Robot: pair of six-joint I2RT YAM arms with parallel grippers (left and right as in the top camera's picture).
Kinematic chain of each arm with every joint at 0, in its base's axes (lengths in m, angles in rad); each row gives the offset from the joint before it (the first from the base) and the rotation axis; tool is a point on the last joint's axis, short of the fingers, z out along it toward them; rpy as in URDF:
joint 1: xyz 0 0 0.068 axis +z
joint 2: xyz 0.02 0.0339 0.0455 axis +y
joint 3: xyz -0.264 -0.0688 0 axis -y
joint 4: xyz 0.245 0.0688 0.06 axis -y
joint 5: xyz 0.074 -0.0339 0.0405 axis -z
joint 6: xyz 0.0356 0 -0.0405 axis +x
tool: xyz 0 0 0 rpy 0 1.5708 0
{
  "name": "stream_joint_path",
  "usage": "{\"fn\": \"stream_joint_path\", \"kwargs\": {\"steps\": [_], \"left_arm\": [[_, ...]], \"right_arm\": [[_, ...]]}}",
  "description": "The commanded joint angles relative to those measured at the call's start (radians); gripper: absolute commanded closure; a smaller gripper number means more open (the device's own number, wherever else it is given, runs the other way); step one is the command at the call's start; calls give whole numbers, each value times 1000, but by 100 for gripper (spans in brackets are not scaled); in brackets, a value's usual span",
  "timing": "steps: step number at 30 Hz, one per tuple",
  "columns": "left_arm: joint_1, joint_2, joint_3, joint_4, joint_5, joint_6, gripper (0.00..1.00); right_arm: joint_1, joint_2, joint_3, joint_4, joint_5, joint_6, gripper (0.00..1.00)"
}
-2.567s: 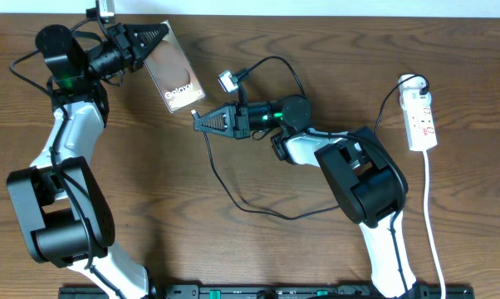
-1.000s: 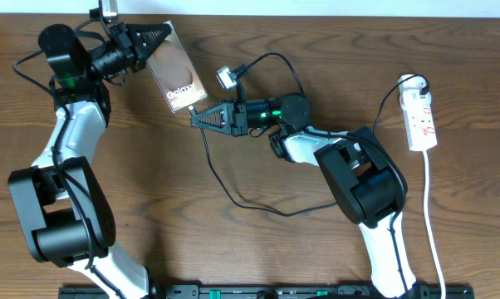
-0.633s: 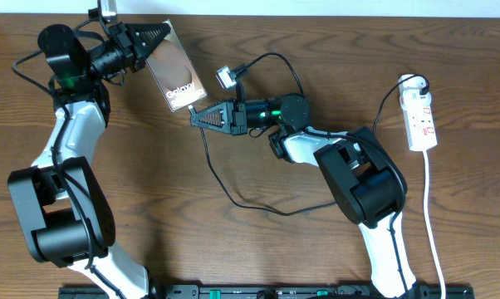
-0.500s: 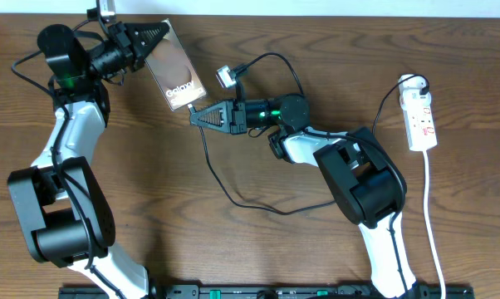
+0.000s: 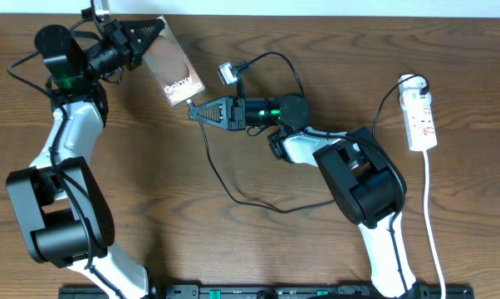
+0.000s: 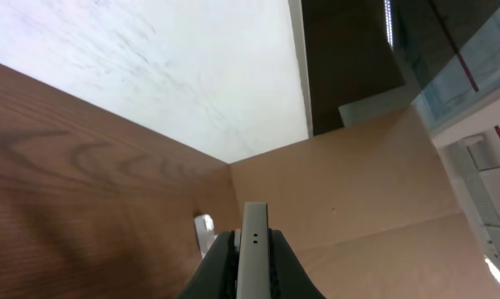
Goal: Plug charger to phone and switch on socket
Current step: 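Align the plug under the phone and push it into the port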
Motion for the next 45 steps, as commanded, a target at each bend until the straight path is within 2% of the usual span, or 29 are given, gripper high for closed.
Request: {"fn": "stream_joint_path", "kwargs": {"steps": [1, 33, 45], "left_arm": [[-13, -11, 5, 6, 76, -6, 93], [33, -11, 5, 5, 83, -33, 93], [32, -11, 5, 5, 50, -32, 93]], "right_arm": [[1, -6, 19, 38, 154, 12, 99], [1, -6, 19, -41, 152, -5, 99], [4, -6, 19, -27, 89, -16, 99]]}}
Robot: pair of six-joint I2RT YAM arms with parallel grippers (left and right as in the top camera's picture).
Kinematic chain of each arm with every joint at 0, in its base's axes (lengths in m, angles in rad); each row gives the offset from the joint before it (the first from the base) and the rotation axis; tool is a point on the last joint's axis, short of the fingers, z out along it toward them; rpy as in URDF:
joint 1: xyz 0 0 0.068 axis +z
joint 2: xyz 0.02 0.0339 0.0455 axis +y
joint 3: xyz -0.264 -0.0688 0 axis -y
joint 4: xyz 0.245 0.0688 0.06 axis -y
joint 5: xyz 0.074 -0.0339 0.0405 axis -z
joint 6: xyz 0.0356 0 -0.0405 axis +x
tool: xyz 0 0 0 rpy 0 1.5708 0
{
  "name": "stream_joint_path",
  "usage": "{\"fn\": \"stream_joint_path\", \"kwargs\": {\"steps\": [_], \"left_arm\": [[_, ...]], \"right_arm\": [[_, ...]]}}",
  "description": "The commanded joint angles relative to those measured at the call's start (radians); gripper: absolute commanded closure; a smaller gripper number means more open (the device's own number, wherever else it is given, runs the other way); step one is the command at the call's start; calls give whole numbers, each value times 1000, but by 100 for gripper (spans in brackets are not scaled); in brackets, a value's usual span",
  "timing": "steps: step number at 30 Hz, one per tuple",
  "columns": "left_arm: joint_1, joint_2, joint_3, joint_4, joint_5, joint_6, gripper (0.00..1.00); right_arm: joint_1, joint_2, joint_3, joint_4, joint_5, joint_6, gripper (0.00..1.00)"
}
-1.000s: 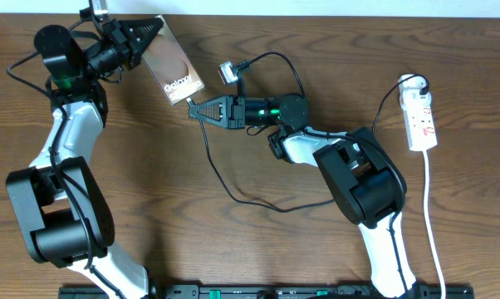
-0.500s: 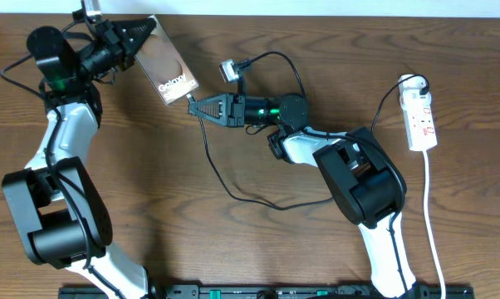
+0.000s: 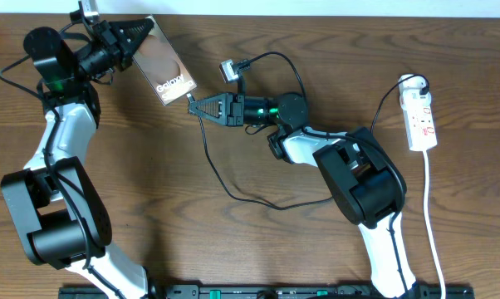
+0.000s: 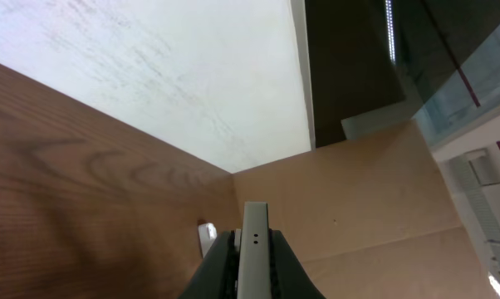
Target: Plug charger to phone and switch on socket
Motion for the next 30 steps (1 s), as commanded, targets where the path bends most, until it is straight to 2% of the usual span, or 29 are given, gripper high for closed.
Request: {"fn": "stream_joint_path", "kwargs": {"steps": [1, 30], "left_arm": [[-9, -11, 6, 6, 49, -21, 92], [-11, -11, 6, 6, 26, -21, 93]], "right_arm": [[2, -6, 19, 10, 23, -23, 99], [9, -6, 19, 10, 6, -23, 99]]}}
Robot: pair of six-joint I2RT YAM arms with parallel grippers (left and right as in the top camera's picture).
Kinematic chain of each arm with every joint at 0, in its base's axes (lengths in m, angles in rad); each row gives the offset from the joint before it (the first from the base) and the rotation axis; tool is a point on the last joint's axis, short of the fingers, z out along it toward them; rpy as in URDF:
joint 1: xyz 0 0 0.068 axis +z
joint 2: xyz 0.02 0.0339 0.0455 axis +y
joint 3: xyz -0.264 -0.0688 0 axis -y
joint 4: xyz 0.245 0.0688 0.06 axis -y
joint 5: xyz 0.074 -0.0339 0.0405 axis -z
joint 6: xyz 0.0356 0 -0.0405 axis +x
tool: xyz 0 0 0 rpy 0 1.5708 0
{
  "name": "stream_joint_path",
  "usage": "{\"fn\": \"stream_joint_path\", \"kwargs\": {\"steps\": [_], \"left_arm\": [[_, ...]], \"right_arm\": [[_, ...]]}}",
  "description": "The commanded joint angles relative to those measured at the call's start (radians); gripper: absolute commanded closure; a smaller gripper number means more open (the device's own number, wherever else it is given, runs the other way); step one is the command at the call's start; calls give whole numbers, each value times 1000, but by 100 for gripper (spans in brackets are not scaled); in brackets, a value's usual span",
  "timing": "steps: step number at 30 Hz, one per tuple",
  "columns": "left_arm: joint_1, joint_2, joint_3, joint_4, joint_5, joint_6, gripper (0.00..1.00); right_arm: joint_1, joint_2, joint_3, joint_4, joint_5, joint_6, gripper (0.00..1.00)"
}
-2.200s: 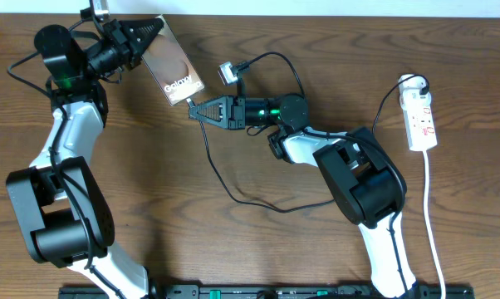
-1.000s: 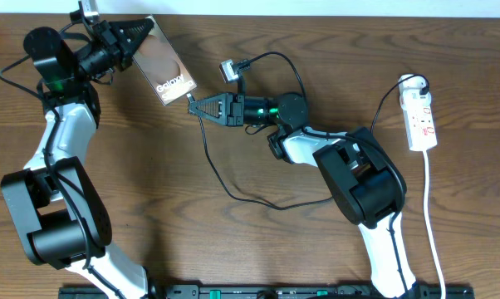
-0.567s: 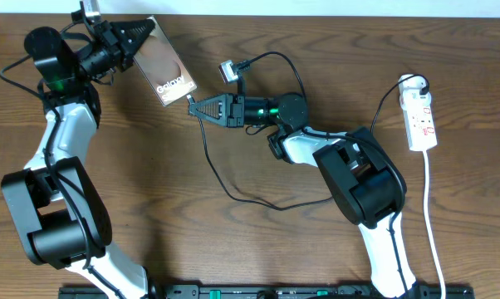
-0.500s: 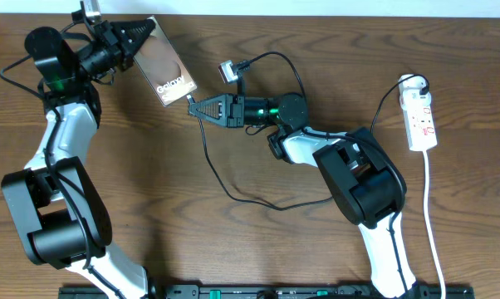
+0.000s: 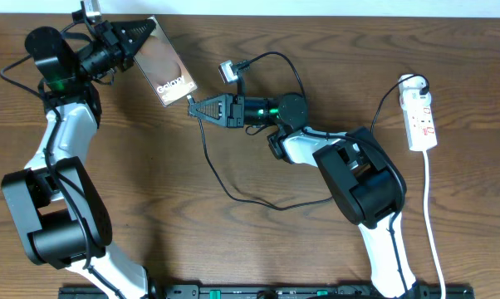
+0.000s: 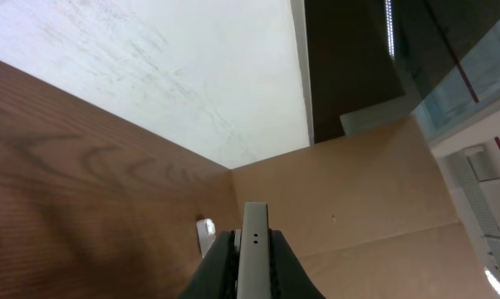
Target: Plug charger to phone and switch on socket
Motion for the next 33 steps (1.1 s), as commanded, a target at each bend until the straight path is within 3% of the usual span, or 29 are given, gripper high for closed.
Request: {"fn": "stream_joint_path", "kwargs": {"steps": [1, 33], "left_arm": [[-6, -11, 6, 7, 12, -21, 92], [29, -11, 6, 6, -9, -21, 93]], "right_arm": [[6, -6, 19, 3, 25, -15, 99], [8, -6, 19, 3, -1, -11, 99]]}}
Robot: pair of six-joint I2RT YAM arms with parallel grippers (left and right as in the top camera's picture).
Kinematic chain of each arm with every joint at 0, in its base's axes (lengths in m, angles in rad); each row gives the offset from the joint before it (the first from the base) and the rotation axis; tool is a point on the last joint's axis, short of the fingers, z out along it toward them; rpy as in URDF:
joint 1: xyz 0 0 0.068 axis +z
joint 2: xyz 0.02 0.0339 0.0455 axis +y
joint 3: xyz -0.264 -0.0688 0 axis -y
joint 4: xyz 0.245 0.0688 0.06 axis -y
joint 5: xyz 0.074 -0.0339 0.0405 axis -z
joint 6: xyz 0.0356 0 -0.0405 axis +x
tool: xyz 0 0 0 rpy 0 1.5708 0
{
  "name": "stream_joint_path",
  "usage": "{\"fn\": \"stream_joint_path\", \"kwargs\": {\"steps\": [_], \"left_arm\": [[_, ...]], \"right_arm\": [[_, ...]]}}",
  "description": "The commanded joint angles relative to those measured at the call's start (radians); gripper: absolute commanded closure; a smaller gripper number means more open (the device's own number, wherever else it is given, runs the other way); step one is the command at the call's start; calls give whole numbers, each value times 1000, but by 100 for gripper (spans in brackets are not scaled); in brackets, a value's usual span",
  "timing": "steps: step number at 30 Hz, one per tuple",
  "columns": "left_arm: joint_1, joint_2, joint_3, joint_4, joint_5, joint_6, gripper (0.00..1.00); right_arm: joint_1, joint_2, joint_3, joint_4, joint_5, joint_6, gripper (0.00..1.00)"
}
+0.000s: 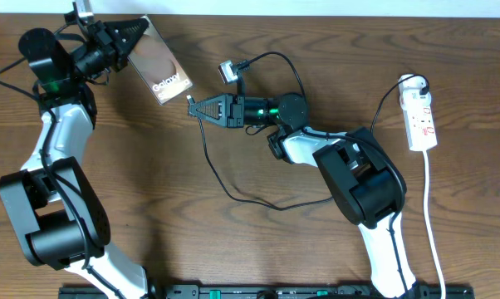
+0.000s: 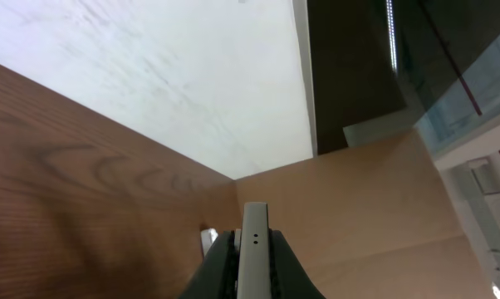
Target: Plug charger to phone and switch on socket
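Note:
The phone, its brown screen facing up, is held tilted at the table's far left with my left gripper shut on its upper end. The left wrist view shows its pale edge end-on between the black fingers. My right gripper points left, shut on the charger plug. The plug's tip sits just off the phone's lower corner with a small gap. The white socket strip lies at the far right.
The black charger cable loops over the table's middle and up to a small USB connector. A white cord runs from the strip toward the front edge. A small white piece shows beside the fingers in the left wrist view.
My left gripper and the phone have shifted a little left and toward the far edge. The gap between the phone's lower corner and the plug has widened. The right gripper has stayed put.
At first the phone's lower end was close against the tip of my right gripper holding the plug. Then the phone stood further left and up, with the right gripper slightly higher too. It came back slightly, and now it lies furthest left.

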Motion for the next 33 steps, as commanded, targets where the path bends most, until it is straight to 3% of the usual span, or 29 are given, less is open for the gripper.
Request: {"fn": "stream_joint_path", "kwargs": {"steps": [1, 33], "left_arm": [[2, -11, 6, 9, 10, -21, 93], [-54, -11, 6, 2, 24, -20, 93]], "right_arm": [[7, -6, 19, 4, 1, -11, 99], [9, -6, 19, 4, 1, -13, 99]]}}
